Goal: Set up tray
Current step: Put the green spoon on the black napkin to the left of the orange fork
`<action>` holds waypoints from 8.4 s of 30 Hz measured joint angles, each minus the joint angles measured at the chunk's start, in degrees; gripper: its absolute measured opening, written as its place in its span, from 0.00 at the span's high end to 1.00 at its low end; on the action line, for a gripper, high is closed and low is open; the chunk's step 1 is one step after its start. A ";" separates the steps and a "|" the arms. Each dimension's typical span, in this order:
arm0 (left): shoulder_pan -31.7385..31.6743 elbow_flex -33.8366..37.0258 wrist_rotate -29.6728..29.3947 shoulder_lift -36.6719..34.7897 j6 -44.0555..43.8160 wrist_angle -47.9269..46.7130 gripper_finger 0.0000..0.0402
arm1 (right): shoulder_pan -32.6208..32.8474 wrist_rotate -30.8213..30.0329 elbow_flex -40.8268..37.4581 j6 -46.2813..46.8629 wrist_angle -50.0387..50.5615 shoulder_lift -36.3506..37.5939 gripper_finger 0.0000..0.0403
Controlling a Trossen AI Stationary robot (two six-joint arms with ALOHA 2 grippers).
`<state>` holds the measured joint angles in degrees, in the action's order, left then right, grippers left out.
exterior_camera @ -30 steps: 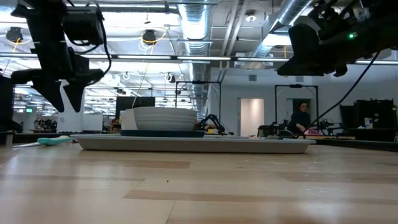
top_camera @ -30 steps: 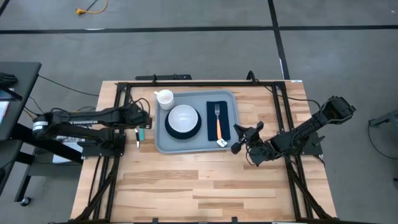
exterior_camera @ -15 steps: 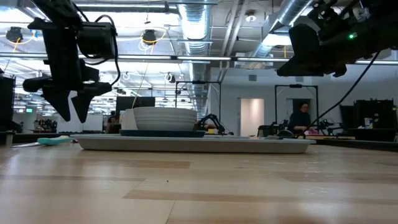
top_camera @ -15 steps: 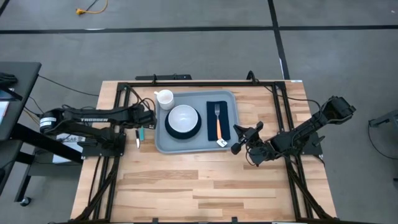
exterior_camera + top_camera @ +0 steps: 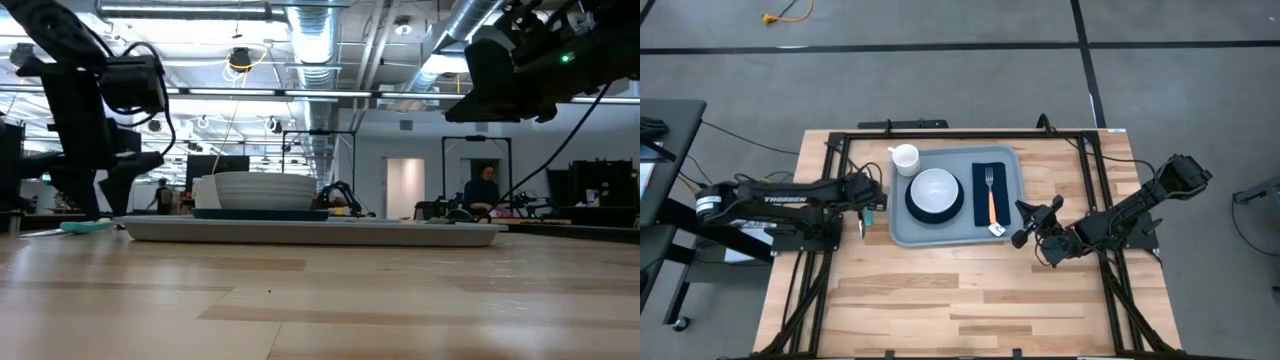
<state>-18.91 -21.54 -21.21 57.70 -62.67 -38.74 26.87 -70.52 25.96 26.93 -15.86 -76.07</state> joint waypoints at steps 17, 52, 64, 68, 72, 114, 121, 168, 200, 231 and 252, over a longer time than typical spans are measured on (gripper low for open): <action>-0.08 0.00 -3.30 -2.20 0.87 -0.58 0.55 | 0.00 0.07 0.00 0.01 -1.18 0.00 0.96; -1.24 0.00 -4.05 7.54 0.85 4.00 0.55 | -0.02 0.22 0.00 -0.03 -1.33 0.00 0.96; -1.52 -0.26 -4.77 12.45 2.16 7.83 0.55 | 0.00 0.24 0.00 -0.13 -1.33 0.00 0.96; -1.52 -0.22 -4.80 12.68 2.12 7.80 0.60 | 0.00 0.26 0.00 -0.40 -1.36 0.00 0.96; -1.52 -0.17 -4.39 12.72 2.10 7.83 0.73 | 0.00 0.31 0.00 -0.43 -1.33 0.00 0.96; 12.09 -13.07 -3.02 -2.52 -2.43 -3.45 0.93 | 0.00 1.88 0.00 -1.61 -1.33 0.00 0.96; 16.48 -24.91 -3.49 -0.88 -1.72 -4.27 0.94 | 0.00 1.90 0.00 -1.89 -1.33 0.00 0.96; 10.16 -73.99 8.60 55.97 9.57 5.33 0.90 | 10.47 1.68 -0.02 -7.72 13.87 0.02 1.00; 11.88 -73.96 15.79 55.94 3.16 2.97 0.91 | 12.74 31.17 0.00 -31.94 8.24 5.29 0.99; 13.98 -73.94 11.14 55.86 2.83 11.01 0.91 | 12.74 23.97 0.00 -31.94 7.03 5.29 0.99; 12.43 -73.90 1.20 63.56 -5.17 13.79 0.91 | 12.74 23.90 0.01 -31.97 5.50 5.29 0.99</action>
<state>-6.48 -95.44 -20.01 121.26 -67.84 -24.96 39.62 -46.62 25.97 -5.04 -10.36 -70.78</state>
